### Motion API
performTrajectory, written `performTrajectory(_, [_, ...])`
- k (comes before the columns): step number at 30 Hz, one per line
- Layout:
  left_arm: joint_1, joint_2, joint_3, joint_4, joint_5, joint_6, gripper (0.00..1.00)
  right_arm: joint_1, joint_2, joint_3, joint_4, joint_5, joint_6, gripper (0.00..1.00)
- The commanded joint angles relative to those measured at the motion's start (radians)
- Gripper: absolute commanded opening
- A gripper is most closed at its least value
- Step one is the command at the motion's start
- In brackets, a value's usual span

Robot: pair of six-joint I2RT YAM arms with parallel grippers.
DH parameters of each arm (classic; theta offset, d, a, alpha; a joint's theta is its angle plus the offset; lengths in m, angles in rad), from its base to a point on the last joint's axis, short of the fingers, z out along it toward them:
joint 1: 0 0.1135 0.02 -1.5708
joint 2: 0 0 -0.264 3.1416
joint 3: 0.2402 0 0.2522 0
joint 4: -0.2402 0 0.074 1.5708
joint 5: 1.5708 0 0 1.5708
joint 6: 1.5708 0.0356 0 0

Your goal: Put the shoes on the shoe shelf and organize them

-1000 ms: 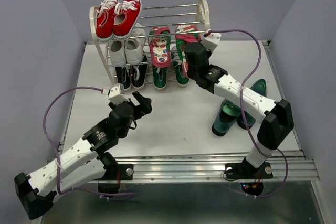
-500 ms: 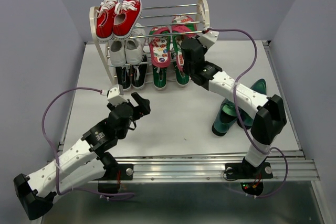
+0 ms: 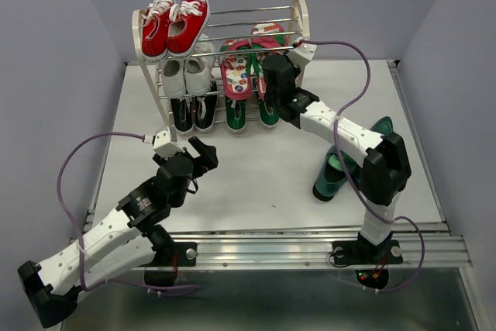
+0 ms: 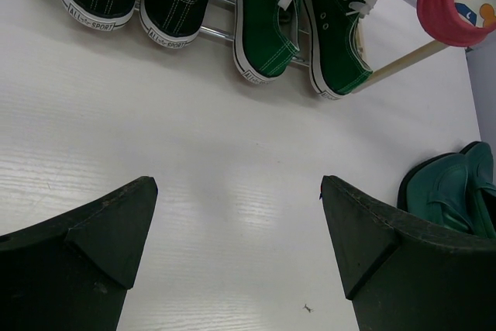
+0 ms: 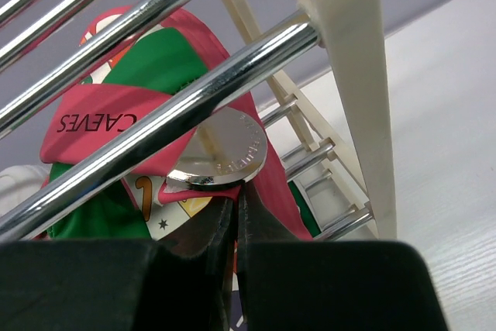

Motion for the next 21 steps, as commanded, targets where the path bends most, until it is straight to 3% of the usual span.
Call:
performTrajectory(1, [0.001, -0.007, 0.007, 0.025, -0.046, -0.002, 0.99, -0.017, -0.005, 0.080, 0.159, 0.052, 0.017, 0.01])
performTrajectory(16, [0.003, 0.072, 0.023, 0.085, -0.023, 0.038, 0.99, -0.026, 0.073, 0.110, 0.220, 0.072, 0.002, 0.01])
performTrajectory(18, [0.003, 0.075, 0.026, 0.082, -0.023, 0.040, 0.99, -0.026, 0.078, 0.110, 0.220, 0.076, 0.008, 0.06])
performTrajectory(19, [0.003, 0.075, 0.026, 0.079, -0.023, 0.040, 0.99, -0.026, 0.081, 0.107, 0.222, 0.076, 0.011, 0.19])
performTrajectory(20, [0.003, 0.075, 0.026, 0.079, -0.023, 0.040, 0.99, -0.026, 0.079, 0.104, 0.222, 0.075, 0.014, 0.24])
performTrajectory(21, [0.003, 0.075, 0.026, 0.077, -0.023, 0.040, 0.99, -0.026, 0.078, 0.101, 0.222, 0.070, 0.016, 0.38])
